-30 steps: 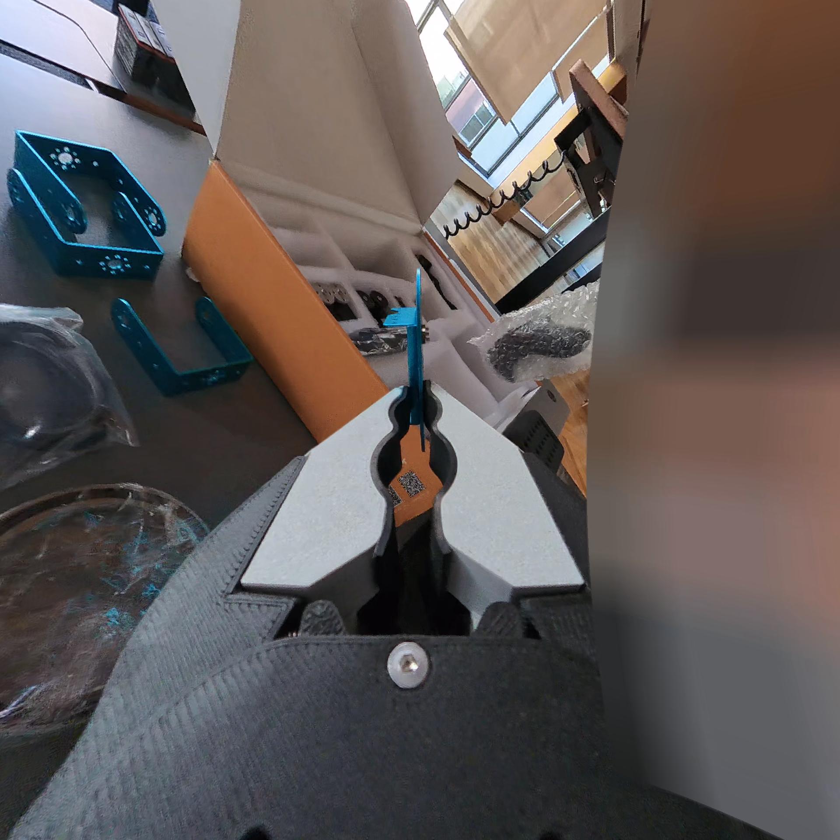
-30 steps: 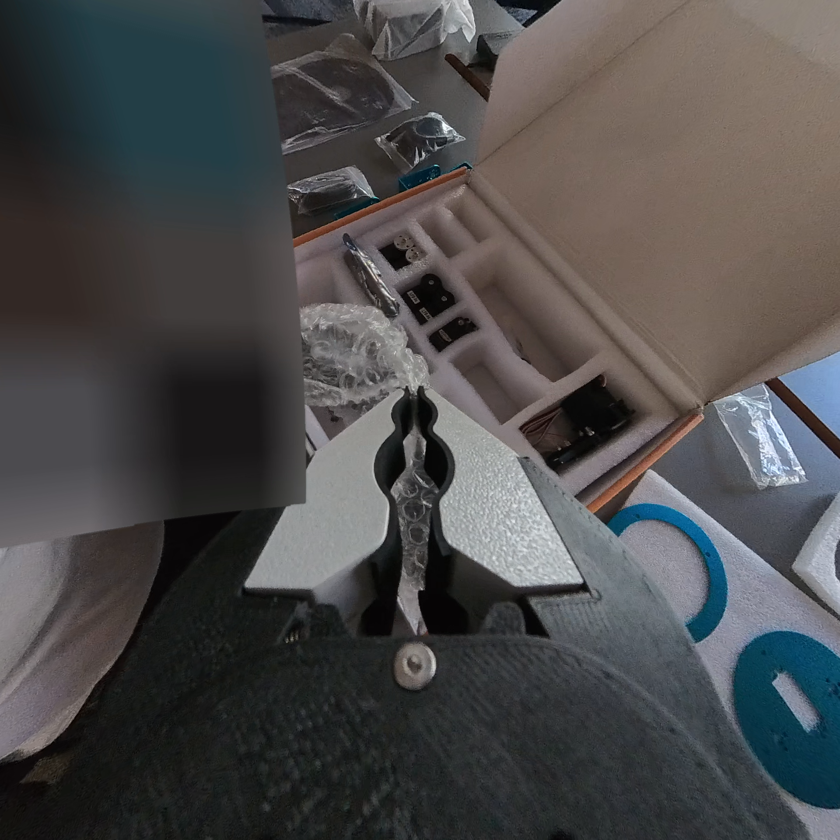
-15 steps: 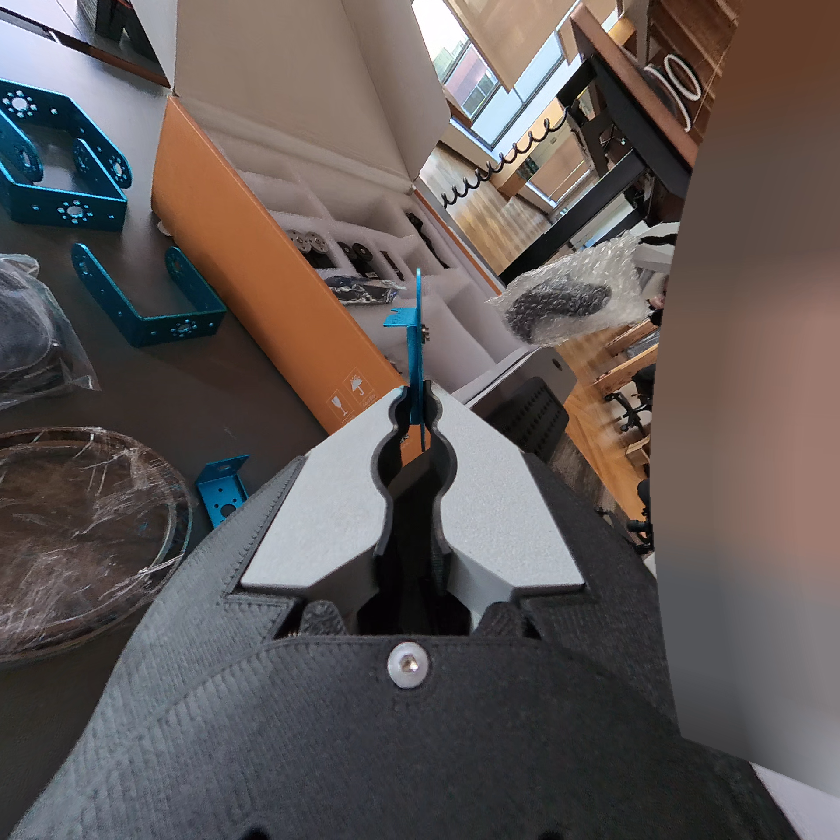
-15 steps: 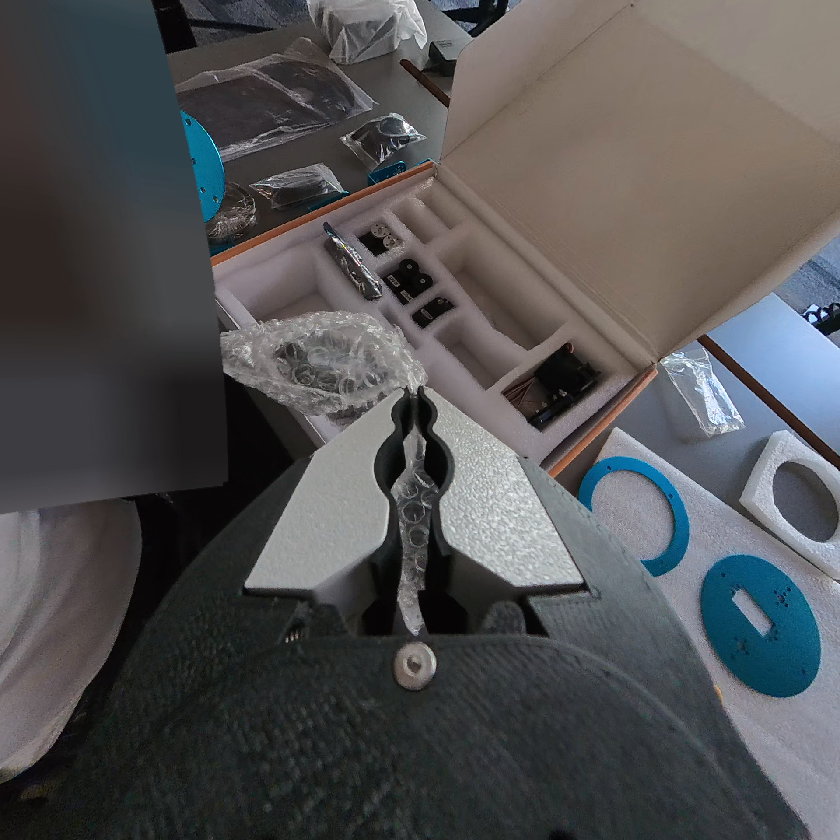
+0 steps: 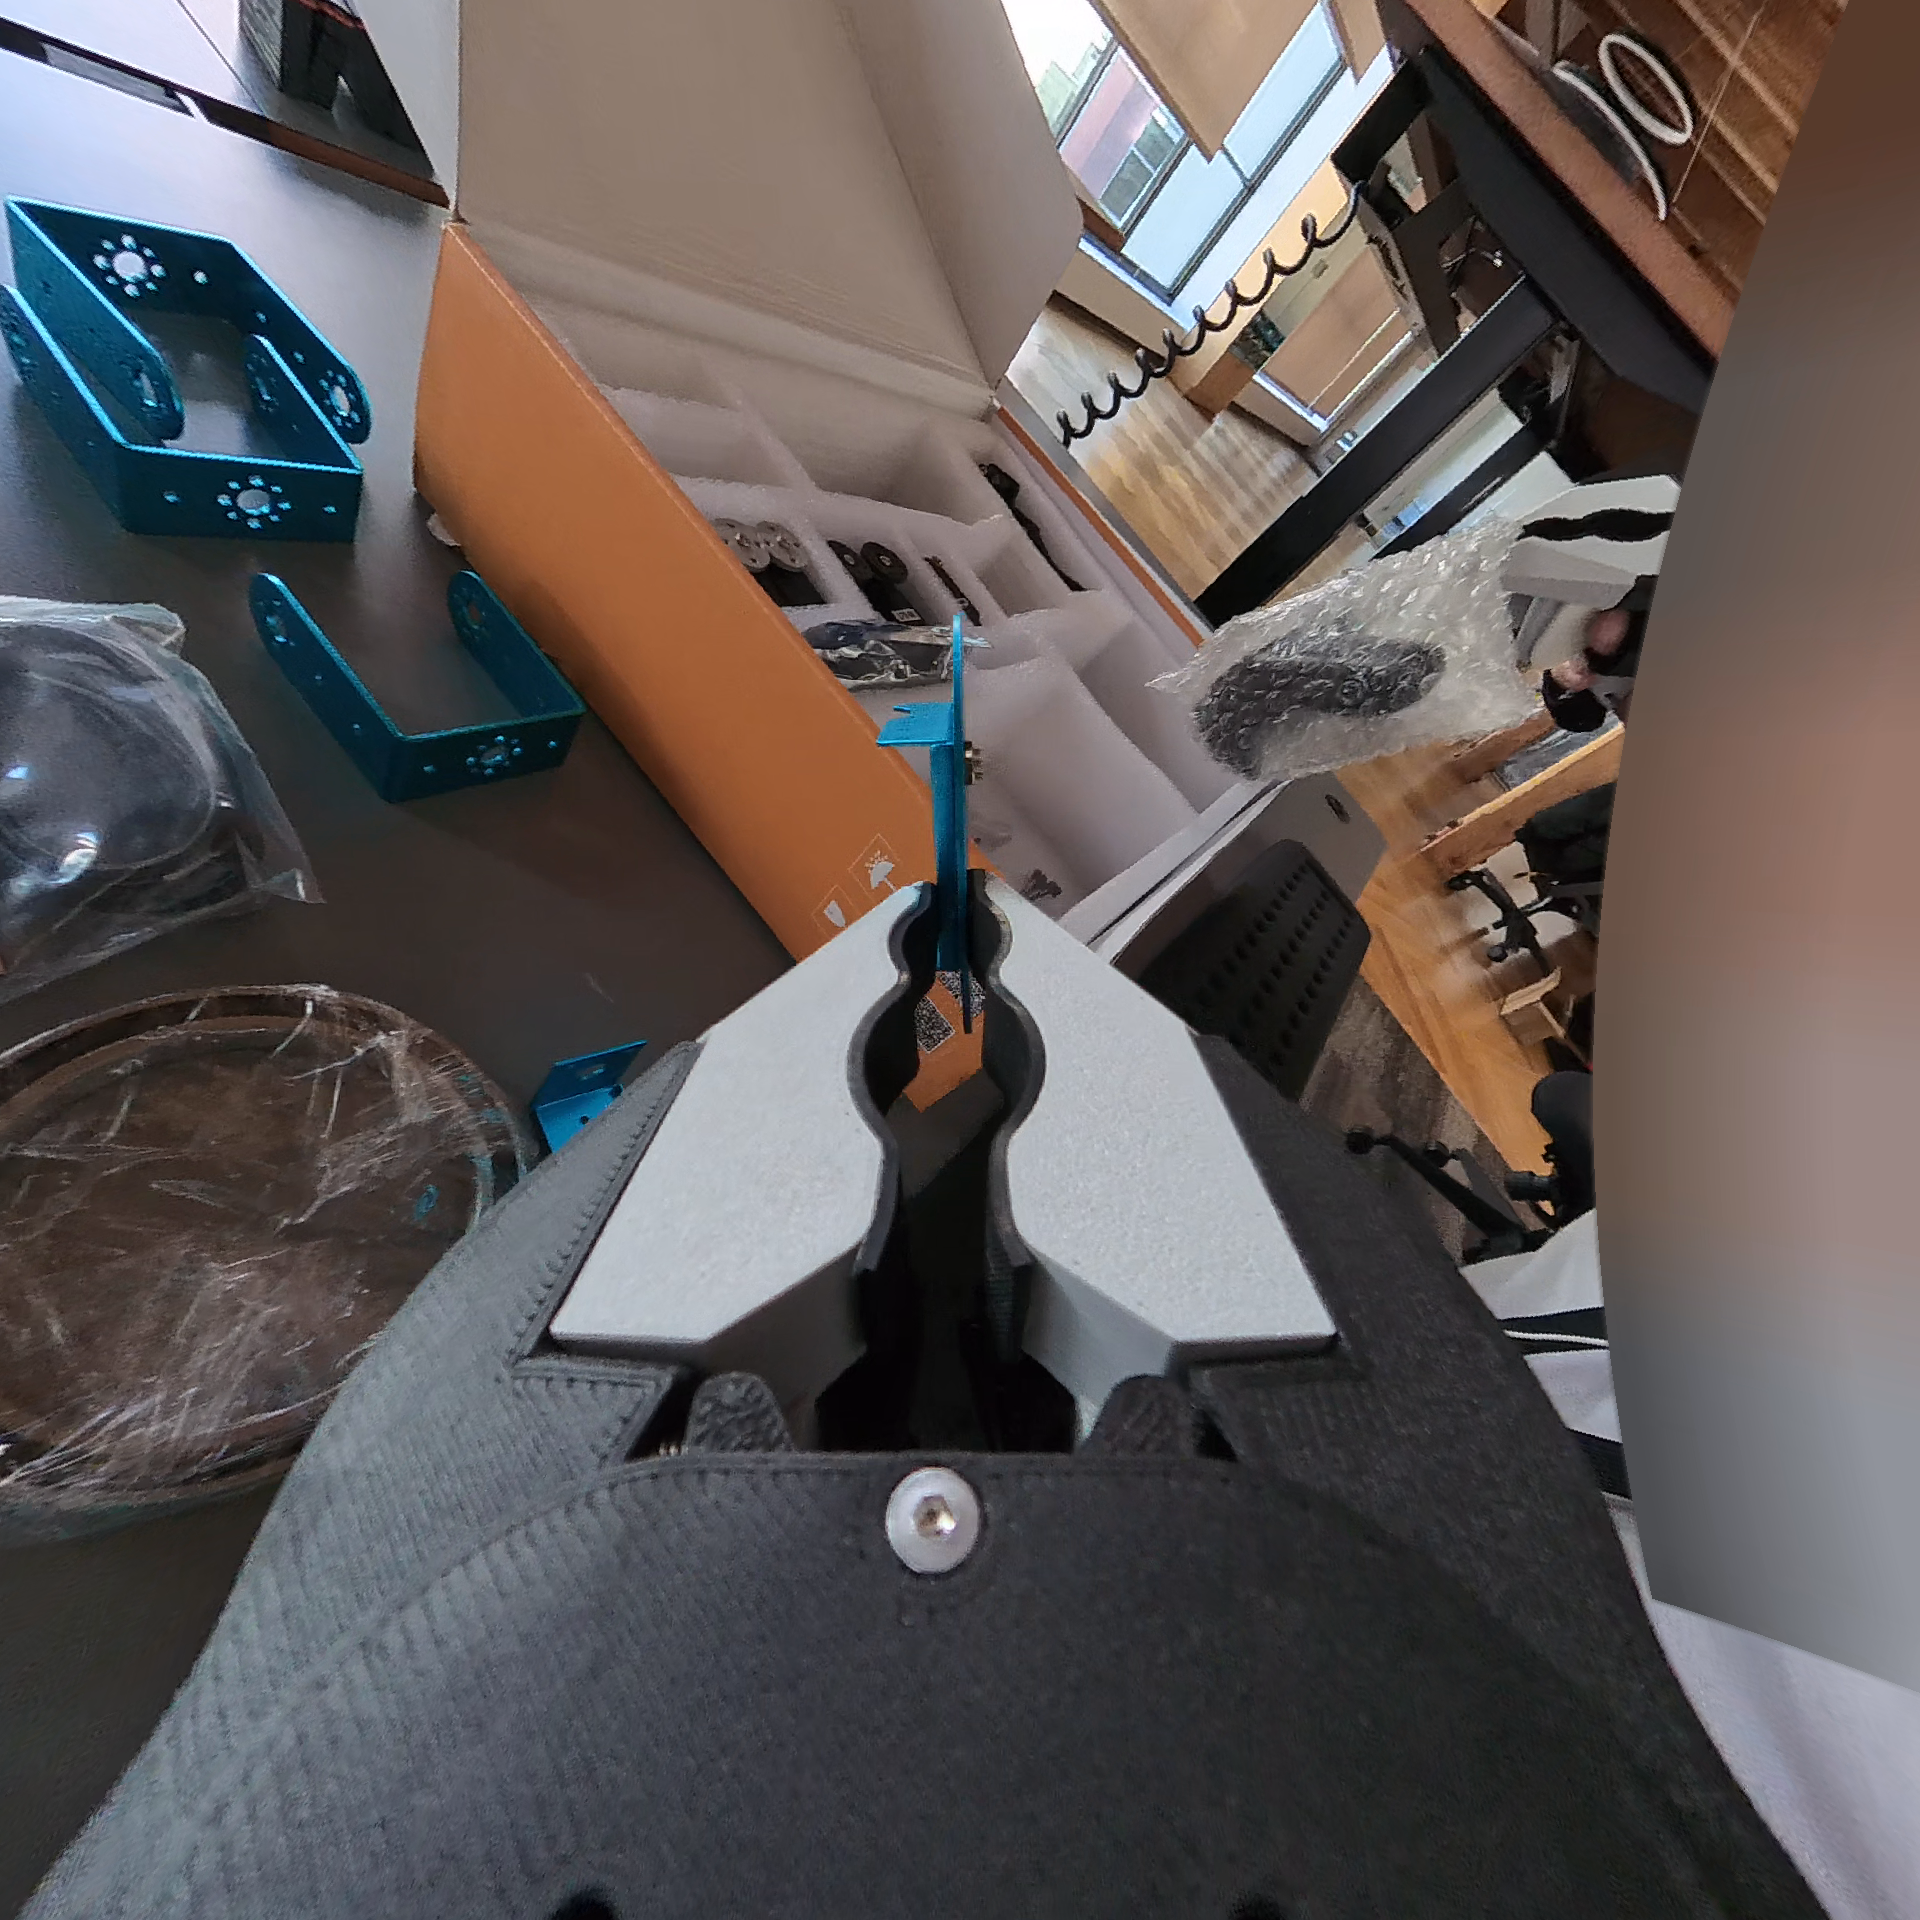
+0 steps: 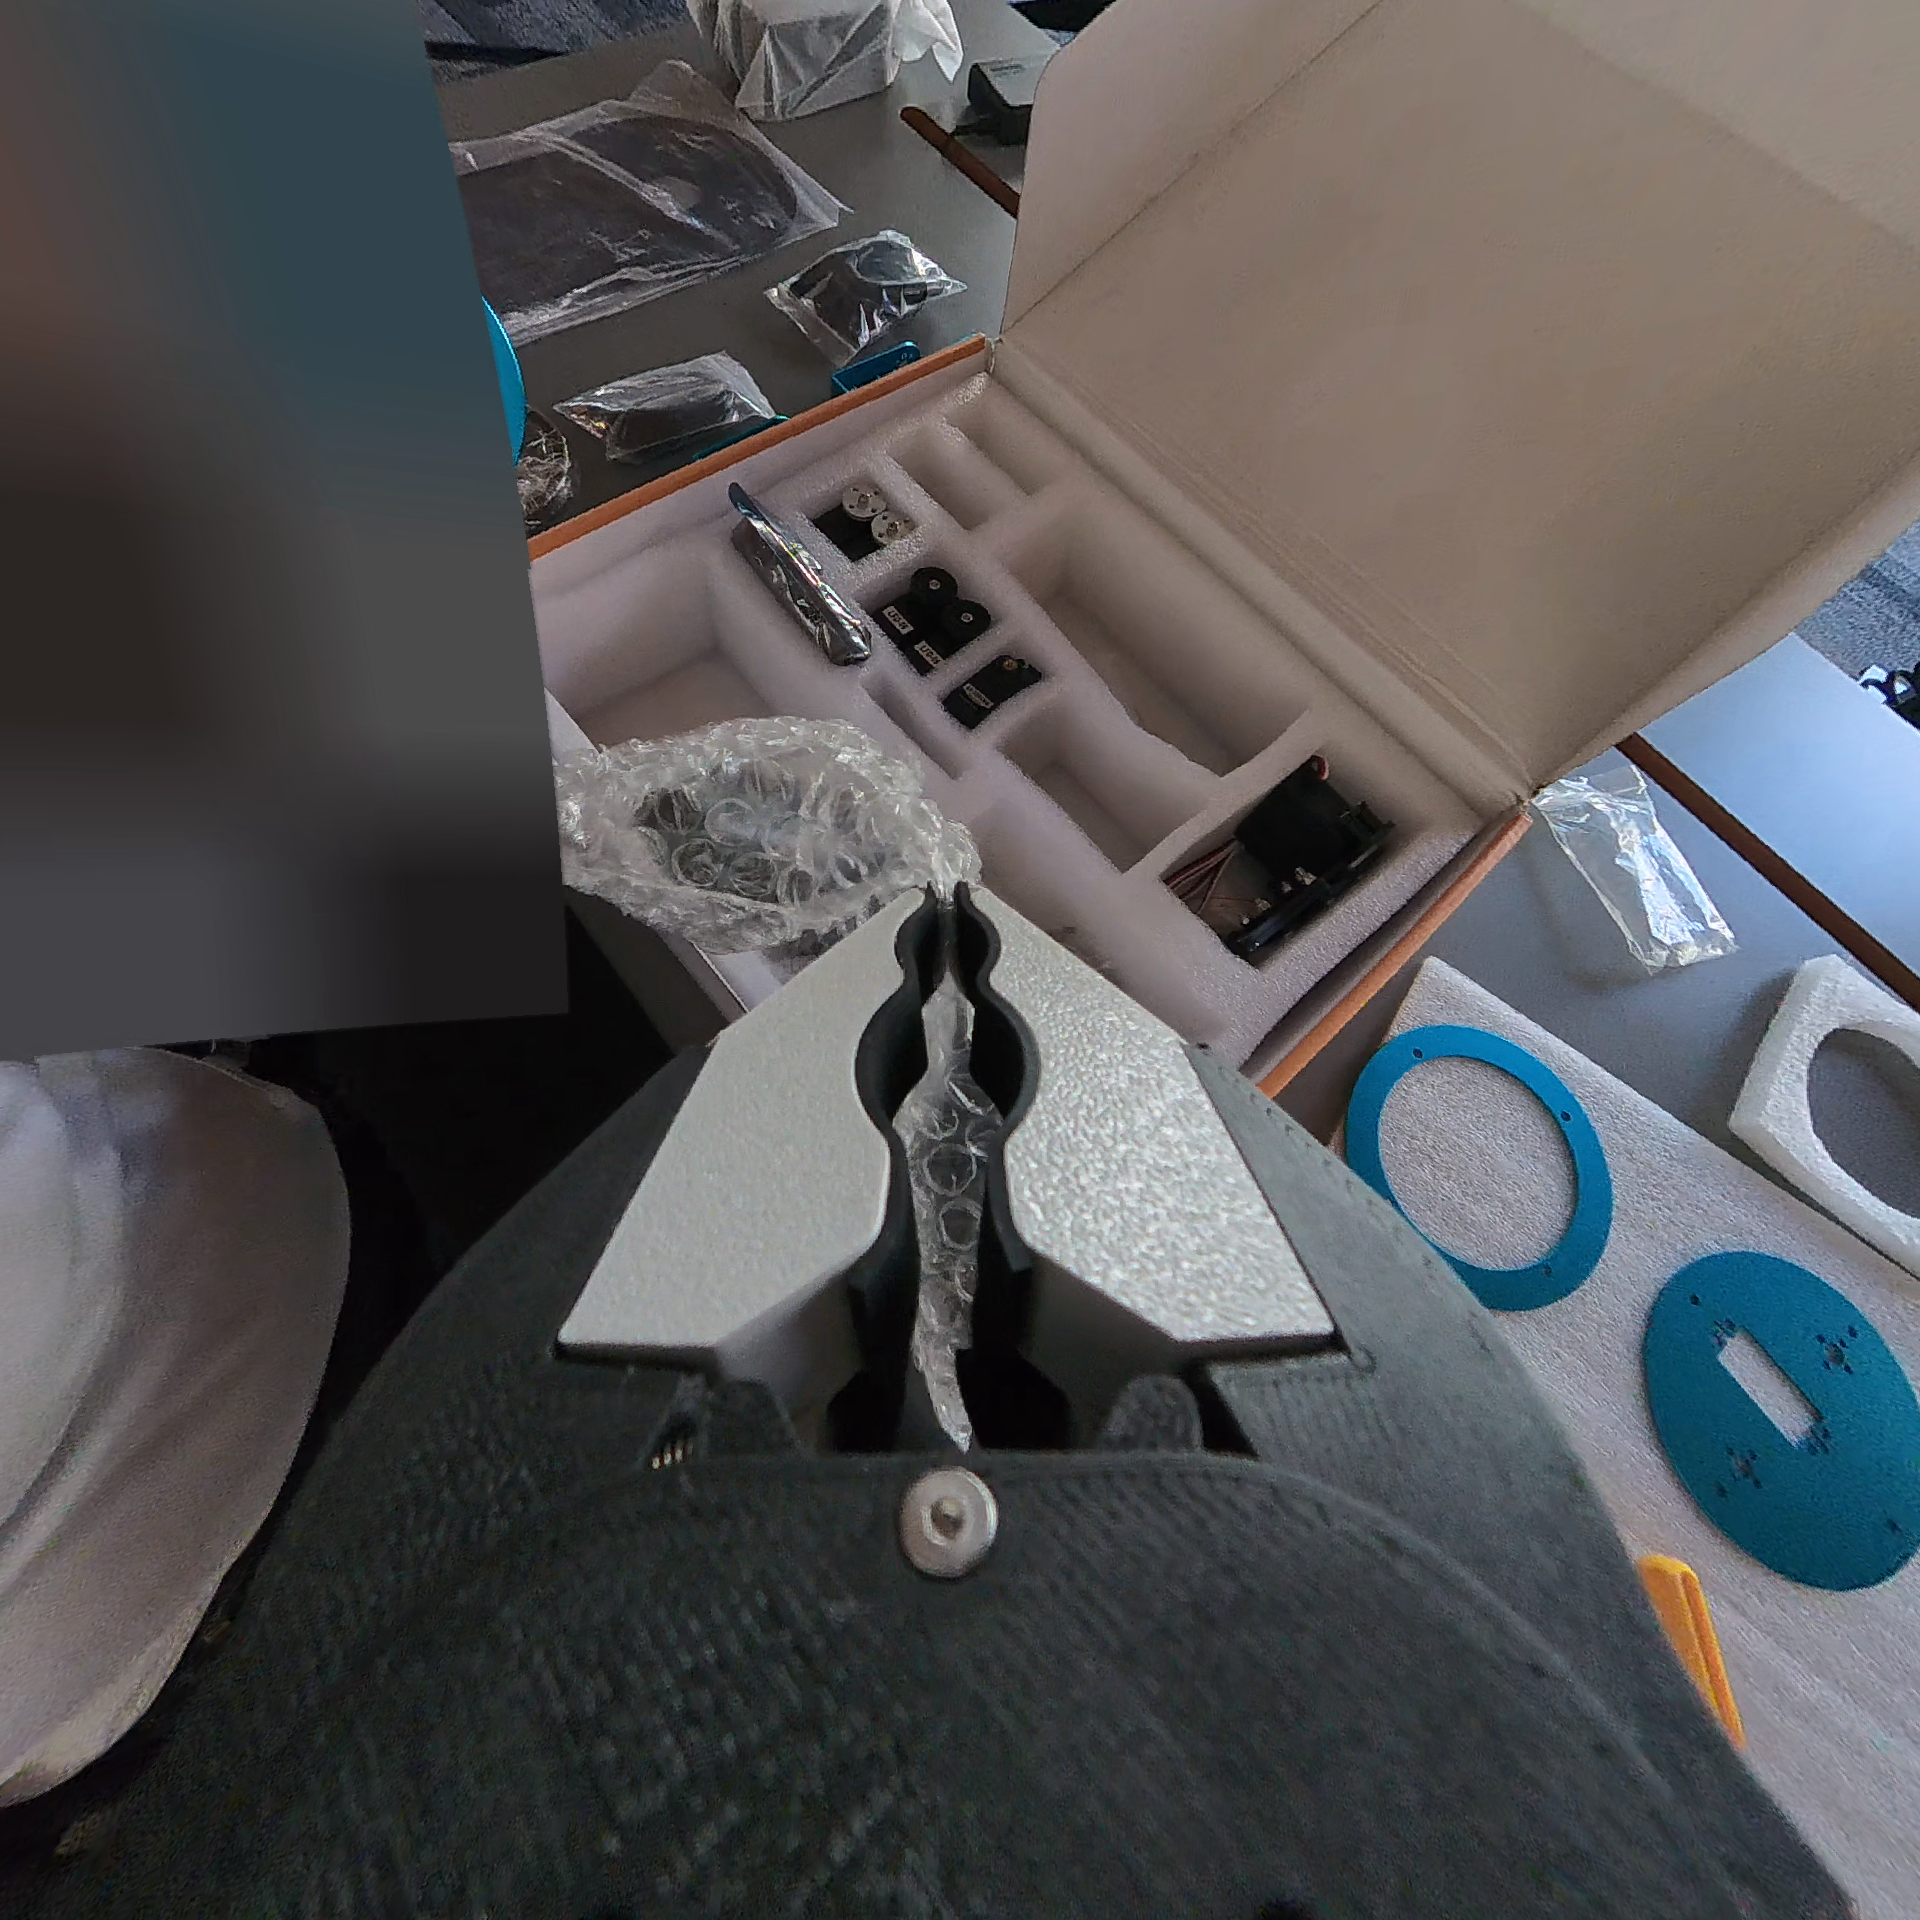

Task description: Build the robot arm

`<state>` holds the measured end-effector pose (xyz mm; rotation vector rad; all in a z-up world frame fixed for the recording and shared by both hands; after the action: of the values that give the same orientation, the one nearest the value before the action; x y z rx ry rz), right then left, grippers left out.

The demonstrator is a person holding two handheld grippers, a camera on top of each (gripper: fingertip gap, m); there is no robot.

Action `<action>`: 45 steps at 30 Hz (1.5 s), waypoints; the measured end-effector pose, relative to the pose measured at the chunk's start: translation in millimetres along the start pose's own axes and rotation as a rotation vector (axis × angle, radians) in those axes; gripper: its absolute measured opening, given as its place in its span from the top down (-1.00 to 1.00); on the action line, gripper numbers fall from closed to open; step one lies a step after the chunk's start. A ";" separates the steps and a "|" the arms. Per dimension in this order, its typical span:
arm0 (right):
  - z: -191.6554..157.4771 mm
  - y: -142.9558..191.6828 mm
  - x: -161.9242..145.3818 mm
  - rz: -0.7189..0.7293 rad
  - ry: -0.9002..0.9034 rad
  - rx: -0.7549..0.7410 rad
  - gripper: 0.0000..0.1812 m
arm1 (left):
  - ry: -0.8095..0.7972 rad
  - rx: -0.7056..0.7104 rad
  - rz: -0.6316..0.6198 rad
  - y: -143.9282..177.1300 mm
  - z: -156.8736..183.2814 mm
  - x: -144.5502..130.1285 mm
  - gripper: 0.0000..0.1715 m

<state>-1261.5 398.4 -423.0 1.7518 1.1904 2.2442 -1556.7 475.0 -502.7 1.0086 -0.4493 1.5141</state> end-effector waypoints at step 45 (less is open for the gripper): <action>-47.9 30.9 -31.3 0.371 -0.018 -0.078 1.00 | 0.000 -0.017 0.024 -4.3 20.8 20.0 0.96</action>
<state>-1278.7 336.3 -432.7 2.1017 0.8143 2.4166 -1544.1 472.0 -476.6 0.9931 -0.4751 1.5288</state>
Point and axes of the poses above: each gripper's, where its closed fingertips meet, y back along the fingers, x out of its top, z = x × y across the jaws, the point moved 1 cm from there along y, back along the fingers, and after that the axes turned 3 degrees about -y, right-handed, at the moved point
